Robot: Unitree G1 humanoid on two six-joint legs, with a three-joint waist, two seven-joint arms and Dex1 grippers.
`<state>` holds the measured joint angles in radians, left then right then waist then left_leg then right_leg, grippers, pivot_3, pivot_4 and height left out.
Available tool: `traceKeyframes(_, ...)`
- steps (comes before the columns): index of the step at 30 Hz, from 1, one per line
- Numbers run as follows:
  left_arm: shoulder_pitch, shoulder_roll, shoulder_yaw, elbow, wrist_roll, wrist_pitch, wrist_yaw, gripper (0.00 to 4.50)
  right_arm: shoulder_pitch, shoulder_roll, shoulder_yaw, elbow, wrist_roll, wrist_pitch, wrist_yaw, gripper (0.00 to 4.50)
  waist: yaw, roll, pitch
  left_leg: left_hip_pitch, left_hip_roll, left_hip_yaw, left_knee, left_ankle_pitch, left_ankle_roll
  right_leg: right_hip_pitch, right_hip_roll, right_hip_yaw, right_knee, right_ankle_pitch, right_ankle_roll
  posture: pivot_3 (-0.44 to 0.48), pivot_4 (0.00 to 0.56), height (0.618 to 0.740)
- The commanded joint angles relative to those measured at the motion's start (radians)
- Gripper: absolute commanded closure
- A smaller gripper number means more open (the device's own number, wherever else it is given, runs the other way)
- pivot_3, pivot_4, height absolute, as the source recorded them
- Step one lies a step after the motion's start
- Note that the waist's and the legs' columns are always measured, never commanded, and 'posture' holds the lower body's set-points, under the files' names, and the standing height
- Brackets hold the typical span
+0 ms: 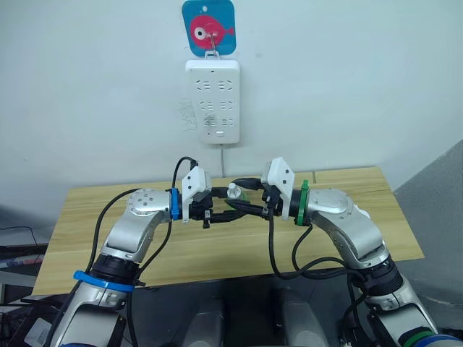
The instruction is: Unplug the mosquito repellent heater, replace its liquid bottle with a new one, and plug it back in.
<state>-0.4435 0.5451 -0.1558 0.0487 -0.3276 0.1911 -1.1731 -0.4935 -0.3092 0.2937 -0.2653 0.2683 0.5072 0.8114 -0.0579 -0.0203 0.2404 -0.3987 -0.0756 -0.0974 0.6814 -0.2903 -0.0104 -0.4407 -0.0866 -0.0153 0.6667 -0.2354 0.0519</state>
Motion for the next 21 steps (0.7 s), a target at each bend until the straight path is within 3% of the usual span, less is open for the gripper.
traceKeyframes(1,0.016,0.010,0.002,-0.028,0.000,-0.012,-0.012,2.27,-0.005,-0.005,-0.007,-0.042,0.035,-0.010,0.028,3.46,0.000,0.000,0.000,0.000,0.000,0.000,0.000,0.000,0.000,0.000,0.000,0.000,0.000,0.000,0.000,-0.096,0.206,0.740)
traceKeyframes(6,0.040,0.015,-0.002,-0.042,0.004,-0.023,-0.025,2.27,-0.005,-0.032,0.017,-0.047,0.038,-0.044,0.089,3.46,0.000,0.000,0.000,0.000,0.000,0.000,0.000,0.000,0.000,0.000,0.000,0.000,0.000,0.000,0.000,-0.091,0.204,0.740)
traceKeyframes(10,0.073,0.035,-0.028,-0.122,-0.033,-0.023,-0.111,2.27,-0.075,-0.063,0.045,0.029,0.101,-0.108,0.298,3.46,0.000,0.000,0.000,0.000,0.000,0.000,0.000,0.000,0.000,0.000,0.000,0.000,0.000,0.000,0.000,-0.075,0.206,0.740)
traceKeyframes(14,0.105,0.100,-0.074,-0.152,-0.007,-0.126,-0.251,2.27,-0.190,-0.080,0.068,0.194,0.117,-0.170,0.509,3.46,-0.002,0.000,0.000,0.001,0.001,0.001,0.000,0.000,0.000,0.001,0.001,0.000,0.000,0.000,0.000,-0.059,0.208,0.740)
traceKeyframes(20,0.091,0.116,-0.058,-0.104,-0.008,-0.163,-0.274,2.27,-0.245,-0.077,0.063,0.276,0.123,-0.185,0.588,3.46,0.010,0.000,0.000,0.000,0.000,-0.001,0.000,0.000,0.000,0.001,0.000,-0.001,-0.002,0.000,0.000,-0.051,0.211,0.740)
traceKeyframes(21,0.087,0.112,-0.053,-0.094,-0.006,-0.166,-0.265,2.27,-0.235,-0.081,0.058,0.266,0.126,-0.178,0.586,3.11,0.012,0.000,0.000,0.000,0.000,-0.001,0.000,0.000,0.000,0.001,0.000,-0.001,-0.002,0.000,0.000,-0.052,0.211,0.740)
